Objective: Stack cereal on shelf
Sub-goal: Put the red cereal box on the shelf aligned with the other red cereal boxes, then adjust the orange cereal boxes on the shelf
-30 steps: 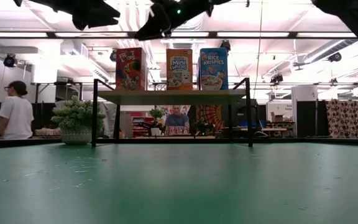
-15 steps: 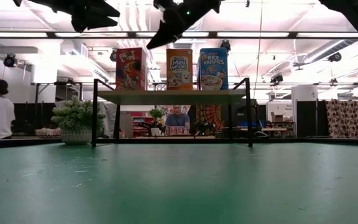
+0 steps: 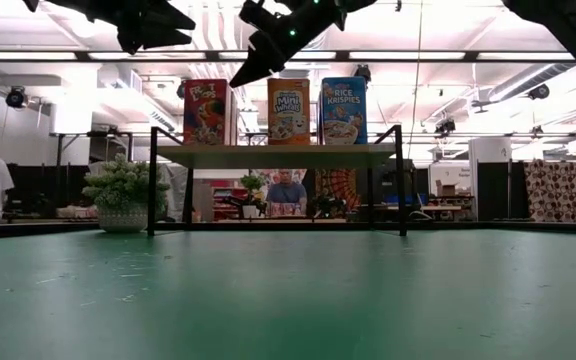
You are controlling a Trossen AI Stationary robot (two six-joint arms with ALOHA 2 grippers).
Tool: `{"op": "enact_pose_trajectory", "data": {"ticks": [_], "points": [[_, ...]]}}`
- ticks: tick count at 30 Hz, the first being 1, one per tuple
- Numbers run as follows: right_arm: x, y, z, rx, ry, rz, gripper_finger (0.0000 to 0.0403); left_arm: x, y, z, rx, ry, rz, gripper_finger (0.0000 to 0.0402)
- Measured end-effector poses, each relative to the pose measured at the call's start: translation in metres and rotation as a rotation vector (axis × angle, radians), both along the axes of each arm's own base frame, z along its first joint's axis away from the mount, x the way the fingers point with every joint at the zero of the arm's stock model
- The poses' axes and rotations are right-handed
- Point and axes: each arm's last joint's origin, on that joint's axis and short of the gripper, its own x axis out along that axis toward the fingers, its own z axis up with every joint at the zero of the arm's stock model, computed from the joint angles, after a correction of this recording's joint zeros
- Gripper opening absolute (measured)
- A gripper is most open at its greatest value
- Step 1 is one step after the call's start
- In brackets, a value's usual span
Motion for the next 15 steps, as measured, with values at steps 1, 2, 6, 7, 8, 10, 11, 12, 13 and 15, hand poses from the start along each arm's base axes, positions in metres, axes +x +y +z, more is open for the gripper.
{"op": "enact_pose_trajectory", "data": {"ticks": [1, 2, 6, 7, 8, 10, 11, 12, 13, 15], "points": [[0.000, 0.000, 0.000, 0.003, 0.001, -0.001, 0.0009, 0.000, 0.000, 0.000, 0.000, 0.000, 0.000, 0.0230], [0.000, 0.000, 0.000, 0.005, 0.004, -0.001, 0.0009, 0.000, 0.000, 0.000, 0.000, 0.001, 0.000, 0.0230], [-0.002, 0.003, -0.002, 0.028, 0.032, -0.003, 0.0009, 0.000, 0.000, 0.000, -0.005, -0.001, -0.001, 0.0230], [-0.003, 0.004, -0.002, 0.040, 0.044, 0.000, 0.0009, 0.000, -0.001, 0.000, -0.015, -0.004, -0.004, 0.0230], [-0.004, 0.007, -0.003, 0.056, 0.053, 0.011, 0.0009, 0.001, -0.002, -0.001, -0.028, -0.009, -0.011, 0.0230], [-0.006, 0.014, -0.002, 0.112, 0.069, 0.063, 0.0009, 0.002, -0.007, -0.005, -0.050, -0.014, -0.059, 0.0230], [-0.005, 0.017, -0.004, 0.143, 0.071, 0.101, 0.0009, 0.003, -0.011, -0.008, -0.058, -0.025, -0.105, 0.0230], [-0.005, 0.021, -0.005, 0.175, 0.068, 0.140, 0.0009, 0.004, -0.015, -0.010, -0.062, -0.046, -0.161, 0.0230], [-0.004, 0.025, -0.007, 0.205, 0.070, 0.175, 0.0009, 0.004, -0.020, -0.013, -0.064, -0.065, -0.220, 0.0230], [-0.002, 0.033, -0.016, 0.238, 0.084, 0.226, 0.0009, 0.004, -0.031, -0.022, -0.062, -0.098, -0.330, 0.0230]]}}
